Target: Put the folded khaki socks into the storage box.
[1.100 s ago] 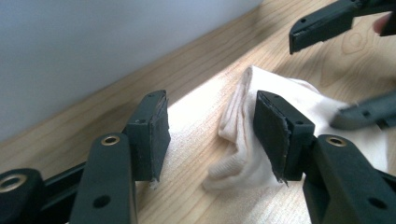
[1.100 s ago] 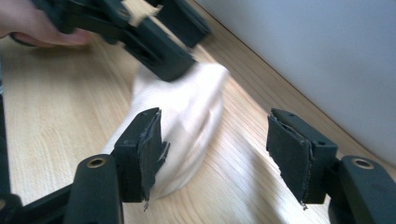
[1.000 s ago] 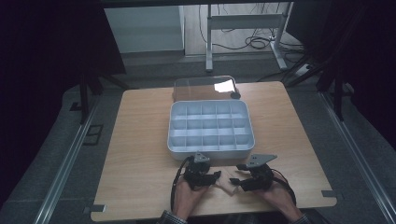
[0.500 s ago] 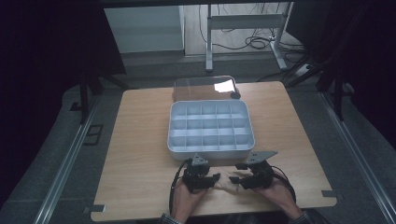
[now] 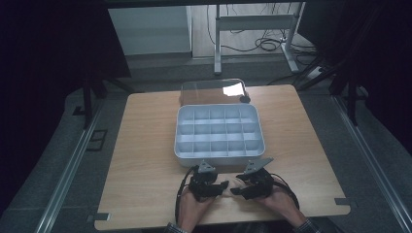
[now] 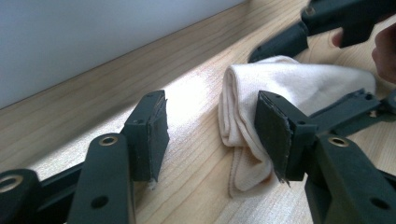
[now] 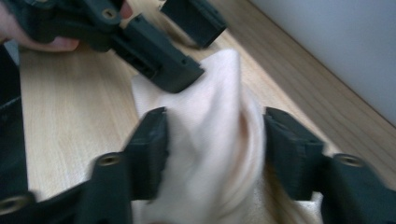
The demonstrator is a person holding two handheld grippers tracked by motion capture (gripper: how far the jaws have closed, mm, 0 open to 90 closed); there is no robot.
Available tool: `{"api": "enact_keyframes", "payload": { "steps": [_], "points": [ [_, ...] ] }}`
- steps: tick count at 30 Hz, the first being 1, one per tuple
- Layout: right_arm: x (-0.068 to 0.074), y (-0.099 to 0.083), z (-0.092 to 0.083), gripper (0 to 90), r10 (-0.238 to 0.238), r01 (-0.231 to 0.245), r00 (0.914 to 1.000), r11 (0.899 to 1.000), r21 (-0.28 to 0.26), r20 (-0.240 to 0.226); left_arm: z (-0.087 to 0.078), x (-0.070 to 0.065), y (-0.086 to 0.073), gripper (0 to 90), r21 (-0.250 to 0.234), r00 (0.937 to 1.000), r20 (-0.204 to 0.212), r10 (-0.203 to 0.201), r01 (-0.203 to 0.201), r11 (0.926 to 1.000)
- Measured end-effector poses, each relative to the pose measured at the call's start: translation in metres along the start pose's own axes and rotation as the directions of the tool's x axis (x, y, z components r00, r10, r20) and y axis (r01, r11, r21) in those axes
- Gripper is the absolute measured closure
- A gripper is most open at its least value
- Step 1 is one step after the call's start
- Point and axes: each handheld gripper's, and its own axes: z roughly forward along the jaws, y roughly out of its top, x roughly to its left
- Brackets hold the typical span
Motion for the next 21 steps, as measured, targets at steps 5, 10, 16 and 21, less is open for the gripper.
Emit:
{"api": "enact_keyframes", "payload": {
  "steps": [5, 10, 16, 21],
  "points": [
    [0.002, 0.002, -0.001, 59.4, 0.017, -0.016, 0.9998, 1.0, 0.023, -0.014, -0.001, 0.001, -0.001, 43.1, -0.003, 1.0, 0.008, -0.003, 0.003, 1.0],
    [0.002, 0.003, -0.002, 70.1, 0.056, -0.054, 0.9979, 0.998, 0.04, -0.033, -0.002, 0.003, -0.001, 41.2, -0.012, 0.9998, 0.02, -0.008, 0.008, 0.9999],
    [0.002, 0.002, -0.004, 72.4, 0.06, -0.059, 0.9977, 0.998, 0.025, -0.031, -0.017, 0.002, 0.0, 37.5, -0.051, 0.9998, -0.013, 0.014, -0.015, 0.9986],
    [-0.001, -0.001, -0.012, 72.5, 0.069, -0.069, 0.9976, 0.998, -0.011, 0.0, -0.034, 0.01, -0.005, 32.1, -0.091, 0.9966, -0.078, 0.026, -0.033, 0.9953]
  ]
}}
